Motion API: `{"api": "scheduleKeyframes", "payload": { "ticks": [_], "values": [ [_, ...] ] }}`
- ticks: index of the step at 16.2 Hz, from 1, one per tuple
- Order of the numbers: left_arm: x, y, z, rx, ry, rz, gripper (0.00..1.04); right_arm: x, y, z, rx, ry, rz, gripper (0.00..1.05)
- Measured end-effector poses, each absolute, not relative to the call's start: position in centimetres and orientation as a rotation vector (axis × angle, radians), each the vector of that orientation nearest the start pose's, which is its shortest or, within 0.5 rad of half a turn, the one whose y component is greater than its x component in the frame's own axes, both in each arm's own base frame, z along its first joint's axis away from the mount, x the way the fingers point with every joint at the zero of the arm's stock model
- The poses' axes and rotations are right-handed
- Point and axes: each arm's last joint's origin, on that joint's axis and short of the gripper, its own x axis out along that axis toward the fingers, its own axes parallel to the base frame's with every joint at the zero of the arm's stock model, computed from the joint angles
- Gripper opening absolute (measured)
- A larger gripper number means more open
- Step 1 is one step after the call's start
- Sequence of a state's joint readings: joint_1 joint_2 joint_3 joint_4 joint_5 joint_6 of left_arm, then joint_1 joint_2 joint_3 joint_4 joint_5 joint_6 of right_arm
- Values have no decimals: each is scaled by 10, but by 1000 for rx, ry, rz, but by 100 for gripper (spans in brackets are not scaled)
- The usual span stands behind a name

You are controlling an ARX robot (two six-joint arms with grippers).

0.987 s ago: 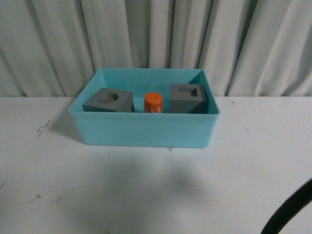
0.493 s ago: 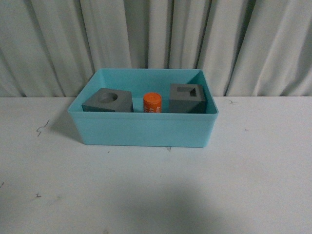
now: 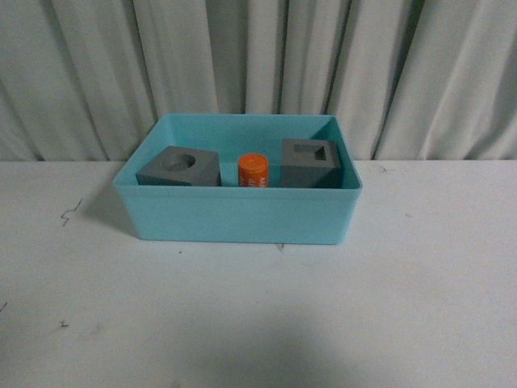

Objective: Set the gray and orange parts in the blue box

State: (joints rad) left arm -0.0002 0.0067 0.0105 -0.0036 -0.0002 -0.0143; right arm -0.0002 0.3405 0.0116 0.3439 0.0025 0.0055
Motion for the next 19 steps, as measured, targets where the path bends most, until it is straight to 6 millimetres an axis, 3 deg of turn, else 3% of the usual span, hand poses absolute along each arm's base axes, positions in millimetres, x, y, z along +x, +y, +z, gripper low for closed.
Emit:
{"api": "scheduleKeyframes", "payload": {
  "ticks": [11,17,19],
  "values": [
    [97,0,166,-14,1,0,98,97,0,170,6,-23,-2,2],
    [97,0,166,-14,-1,0,98,97,0,167,6,-6,-2,2],
    [97,0,166,-14,-1,0,98,97,0,167,4,-6,-2,7]
  ]
}}
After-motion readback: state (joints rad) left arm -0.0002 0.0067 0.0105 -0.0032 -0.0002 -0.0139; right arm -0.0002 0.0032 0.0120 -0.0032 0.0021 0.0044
